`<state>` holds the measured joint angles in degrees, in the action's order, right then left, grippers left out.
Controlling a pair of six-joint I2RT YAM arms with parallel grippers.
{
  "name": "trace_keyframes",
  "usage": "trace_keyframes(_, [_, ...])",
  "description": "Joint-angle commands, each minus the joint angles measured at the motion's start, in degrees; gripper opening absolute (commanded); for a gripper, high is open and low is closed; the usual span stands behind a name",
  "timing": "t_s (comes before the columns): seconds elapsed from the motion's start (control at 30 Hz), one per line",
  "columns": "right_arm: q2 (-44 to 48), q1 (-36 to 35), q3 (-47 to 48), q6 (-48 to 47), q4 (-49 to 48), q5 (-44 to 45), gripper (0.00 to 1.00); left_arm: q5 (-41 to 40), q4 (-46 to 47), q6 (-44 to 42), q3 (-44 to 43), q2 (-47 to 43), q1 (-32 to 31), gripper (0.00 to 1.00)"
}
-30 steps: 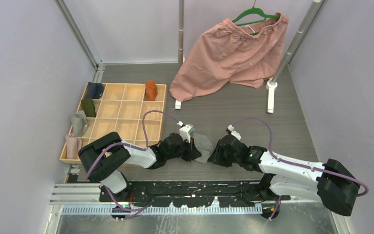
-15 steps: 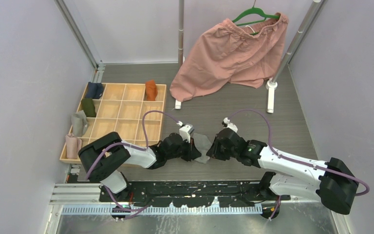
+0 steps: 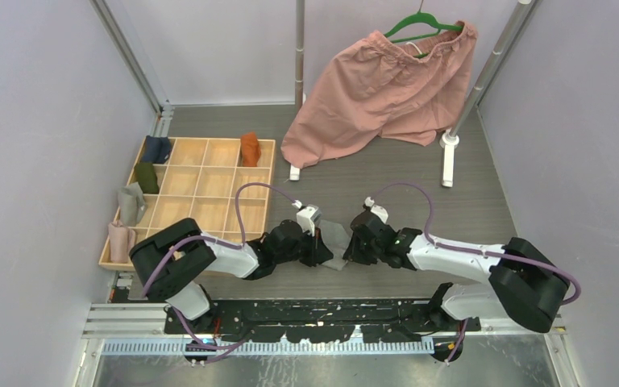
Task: Roll the underwear
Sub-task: Roll the underwear to the center of the board.
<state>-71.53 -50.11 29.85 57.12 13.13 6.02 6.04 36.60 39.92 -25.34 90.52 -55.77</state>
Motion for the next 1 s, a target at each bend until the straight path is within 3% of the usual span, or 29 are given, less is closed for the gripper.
trace_keyframes(0.0, [-2.55, 0.40, -1.19, -1.14, -1.50, 1.21, 0.16, -2.23, -4.18, -1.01, 1.76, -0.70, 0.13, 0.01])
trace_keyframes(0.1, [0.34, 0.36, -0.22, -2.89, 1.03, 1.82, 0.19, -2.42, -3.50, -0.64, 2.49, -1.33, 0.13, 0.01])
trace_keyframes(0.23, [8.71, 0.37, 2.54, -10.55, 4.66, 5.06, 0.35, -2.69, -2.88, -0.46, 2.84, -1.24, 0.14, 0.01])
trace_keyframes(0.4, [17.91, 0.31, 0.96, -25.09, -2.77, 4.67, 0.56, -3.16, -1.49, 0.00, 3.28, -0.42, 0.13, 0.01])
trace_keyframes(0.6, [21.95, -2.37, 0.56, -44.67, -9.49, -1.46, 0.57, -3.59, -0.60, 0.42, 3.61, -0.26, 0.13, 0.01])
trace_keyframes(0.8, [16.88, -12.16, 4.20, -66.60, -2.76, 1.95, 0.57, -3.78, -0.98, 0.33, 3.47, -0.39, 0.22, 0.01])
trace_keyframes(0.97, [11.90, -17.94, 2.29, -73.32, -6.40, 1.87, 0.58, -3.64, -1.21, 0.18, 3.46, -0.64, 0.22, 0.01])
